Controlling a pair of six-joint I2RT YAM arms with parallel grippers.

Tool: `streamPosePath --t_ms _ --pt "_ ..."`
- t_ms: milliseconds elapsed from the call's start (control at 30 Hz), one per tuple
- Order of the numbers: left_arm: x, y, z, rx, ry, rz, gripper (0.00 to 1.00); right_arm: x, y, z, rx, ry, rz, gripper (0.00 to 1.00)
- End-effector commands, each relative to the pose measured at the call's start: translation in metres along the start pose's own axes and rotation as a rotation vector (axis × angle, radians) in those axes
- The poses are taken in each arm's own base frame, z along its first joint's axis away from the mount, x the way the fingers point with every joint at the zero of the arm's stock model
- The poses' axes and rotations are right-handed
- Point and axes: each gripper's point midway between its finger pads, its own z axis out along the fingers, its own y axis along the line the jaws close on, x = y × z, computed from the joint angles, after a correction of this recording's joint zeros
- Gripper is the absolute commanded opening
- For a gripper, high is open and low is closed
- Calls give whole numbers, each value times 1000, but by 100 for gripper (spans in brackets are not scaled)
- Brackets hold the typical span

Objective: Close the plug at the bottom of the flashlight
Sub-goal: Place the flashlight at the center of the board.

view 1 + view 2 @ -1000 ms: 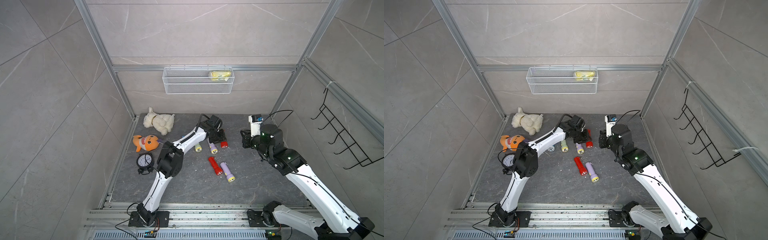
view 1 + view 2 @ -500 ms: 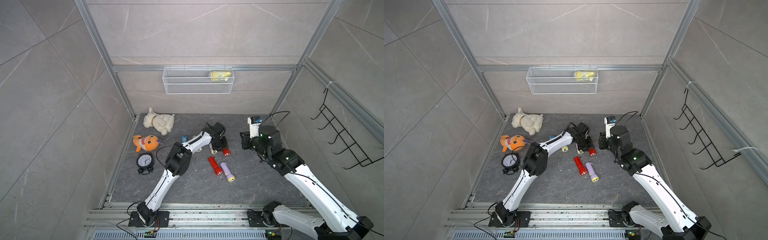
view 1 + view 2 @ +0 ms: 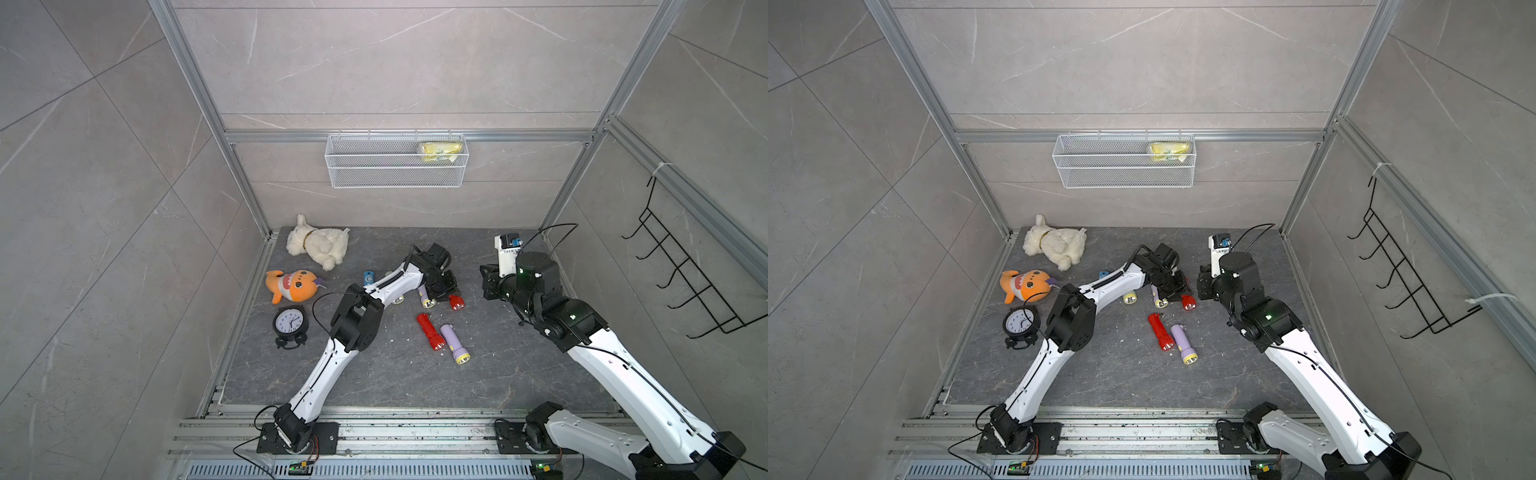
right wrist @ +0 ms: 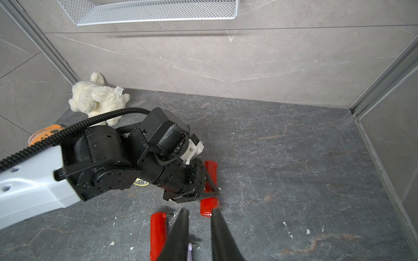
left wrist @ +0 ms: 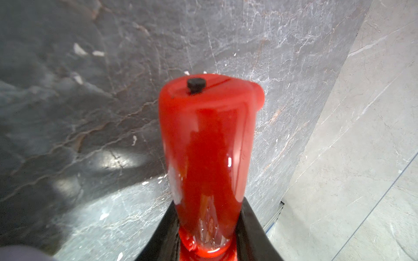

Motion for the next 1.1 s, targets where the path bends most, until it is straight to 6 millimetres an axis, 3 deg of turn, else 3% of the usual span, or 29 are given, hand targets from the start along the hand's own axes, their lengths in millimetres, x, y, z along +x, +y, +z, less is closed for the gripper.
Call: streamPosePath --t_ms 0,67,267,433,633,700,733,800,900,967,1067 --pt "2 -8 -5 41 23 0 34 2 -3 4 15 -5 13 21" --pt "0 -8 -6 48 18 -7 43 2 -3 4 15 -6 13 21" --pt "1 -4 -2 53 27 -19 56 1 -4 2 18 -14 15 21" --pt "-2 -12 -9 71 6 0 57 3 -4 4 20 -12 15 21" --pt "-5 -70 -63 187 -75 105 57 7 -3 9 13 5 16 21" --pt "-1 -86 -83 212 -96 140 57 7 -1 9 8 8 15 21" --pt "5 -101 -105 237 -119 174 57 7 -1 10 7 9 14 21" --pt "14 -108 -126 235 -153 219 57 8 0 11 4 12 15 21" --pt "32 -98 -148 197 -179 262 57 7 2 12 -3 18 15 21" --pt "47 -76 -152 145 -168 259 56 8 2 13 -7 23 14 21" --pt "73 -27 -149 43 -149 225 51 8 4 14 -15 32 11 21"
